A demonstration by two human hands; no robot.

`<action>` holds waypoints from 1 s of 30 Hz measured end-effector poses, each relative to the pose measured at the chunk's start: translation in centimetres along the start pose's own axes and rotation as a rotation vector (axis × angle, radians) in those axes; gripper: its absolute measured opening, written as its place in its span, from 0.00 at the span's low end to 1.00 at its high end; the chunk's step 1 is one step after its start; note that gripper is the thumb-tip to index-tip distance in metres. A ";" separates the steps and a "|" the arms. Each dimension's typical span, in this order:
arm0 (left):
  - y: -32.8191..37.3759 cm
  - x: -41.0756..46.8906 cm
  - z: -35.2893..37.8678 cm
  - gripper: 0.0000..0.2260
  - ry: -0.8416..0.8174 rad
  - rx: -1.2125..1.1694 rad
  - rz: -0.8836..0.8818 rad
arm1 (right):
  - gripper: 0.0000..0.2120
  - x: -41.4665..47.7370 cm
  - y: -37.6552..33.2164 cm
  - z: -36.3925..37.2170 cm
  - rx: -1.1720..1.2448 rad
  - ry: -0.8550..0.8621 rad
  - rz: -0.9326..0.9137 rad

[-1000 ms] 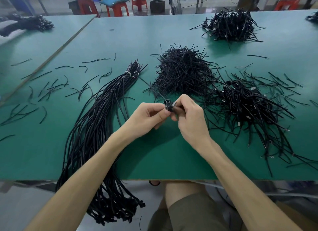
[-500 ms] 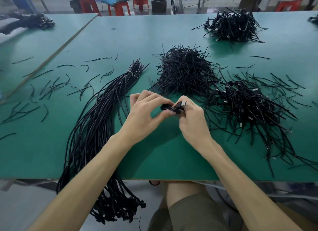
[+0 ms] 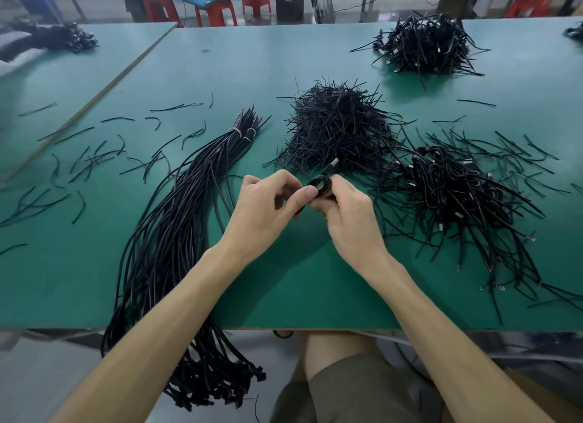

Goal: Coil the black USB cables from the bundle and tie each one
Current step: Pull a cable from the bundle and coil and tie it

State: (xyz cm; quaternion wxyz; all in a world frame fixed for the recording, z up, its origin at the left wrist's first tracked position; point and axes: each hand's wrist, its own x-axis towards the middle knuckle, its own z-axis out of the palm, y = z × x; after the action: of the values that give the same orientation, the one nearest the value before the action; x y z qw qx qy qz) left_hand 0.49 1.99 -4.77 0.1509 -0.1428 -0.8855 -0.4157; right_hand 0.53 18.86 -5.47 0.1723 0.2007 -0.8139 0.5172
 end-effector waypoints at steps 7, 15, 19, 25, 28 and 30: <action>0.6 -0.1 -0.3 0.14 -0.147 -0.415 -0.093 | 0.15 0.1 -0.2 -0.3 0.057 0.029 0.105; 0.8 0.1 -1.2 0.21 -0.558 -0.805 -0.061 | 0.10 0.3 0.2 -1.0 0.142 0.049 0.187; 0.6 0.3 -0.6 0.17 -0.362 -0.533 -0.066 | 0.09 0.3 0.1 -0.8 0.122 0.040 0.208; 0.0 0.0 -0.2 0.13 -0.086 -0.147 -0.053 | 0.08 0.3 0.0 -0.2 0.158 0.019 0.242; -0.2 0.2 -0.1 0.19 0.010 -0.016 -0.006 | 0.06 0.3 0.5 0.0 0.022 -0.032 0.187; -0.1 0.3 -0.1 0.19 0.006 0.000 0.001 | 0.07 0.2 0.8 0.1 -0.046 -0.041 0.137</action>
State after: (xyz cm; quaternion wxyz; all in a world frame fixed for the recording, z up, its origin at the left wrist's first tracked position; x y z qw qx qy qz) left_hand 0.19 1.90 -4.64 0.1538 -0.1419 -0.8849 -0.4162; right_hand 0.00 19.03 -6.04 0.1241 0.1510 -0.8408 0.5048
